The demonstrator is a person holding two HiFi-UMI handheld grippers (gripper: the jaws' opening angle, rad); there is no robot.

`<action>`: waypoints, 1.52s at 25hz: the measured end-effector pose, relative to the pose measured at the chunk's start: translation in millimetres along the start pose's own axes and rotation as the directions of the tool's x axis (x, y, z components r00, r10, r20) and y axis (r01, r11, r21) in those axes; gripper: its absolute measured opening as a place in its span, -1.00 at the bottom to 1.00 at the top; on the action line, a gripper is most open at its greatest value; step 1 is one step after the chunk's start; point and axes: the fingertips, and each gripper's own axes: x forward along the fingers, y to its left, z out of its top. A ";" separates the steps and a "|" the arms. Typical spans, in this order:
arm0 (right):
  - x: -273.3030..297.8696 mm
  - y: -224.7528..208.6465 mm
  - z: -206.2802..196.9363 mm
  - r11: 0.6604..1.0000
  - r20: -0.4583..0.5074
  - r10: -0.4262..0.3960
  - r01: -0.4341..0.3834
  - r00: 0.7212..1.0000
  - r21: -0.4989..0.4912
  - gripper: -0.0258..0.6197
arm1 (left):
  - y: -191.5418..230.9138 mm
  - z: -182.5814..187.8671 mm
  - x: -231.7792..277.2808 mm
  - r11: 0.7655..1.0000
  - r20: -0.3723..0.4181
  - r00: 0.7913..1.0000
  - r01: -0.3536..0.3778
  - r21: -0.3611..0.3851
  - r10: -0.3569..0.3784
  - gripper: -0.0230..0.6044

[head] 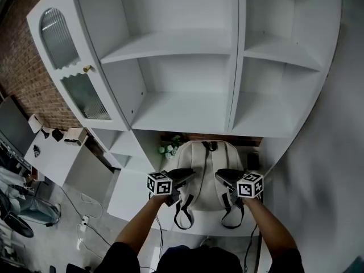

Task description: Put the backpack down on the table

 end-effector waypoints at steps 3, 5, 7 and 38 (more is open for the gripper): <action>-0.9 12.0 1.7 0.999 0.023 -0.031 0.031 0.999 -0.006 -0.72 | -3.5 5.1 -11.8 0.999 0.047 0.998 -0.036 0.000 0.036 -0.77; -0.8 21.3 0.8 0.998 0.038 -0.054 0.054 0.998 -0.017 -0.77 | -10.5 7.4 -21.2 0.999 0.073 0.996 -0.043 -0.008 0.044 -0.83; -0.2 31.2 -1.5 0.995 0.058 -0.086 0.088 0.995 -0.047 -0.80 | -21.6 6.3 -30.6 0.999 0.080 0.996 -0.038 -0.005 0.038 -0.87; -84.4 283.6 -57.8 0.804 0.303 -0.540 0.588 0.786 -0.091 -0.83 | -247.9 -68.5 -141.1 0.926 0.228 0.920 -0.354 0.129 0.319 -0.87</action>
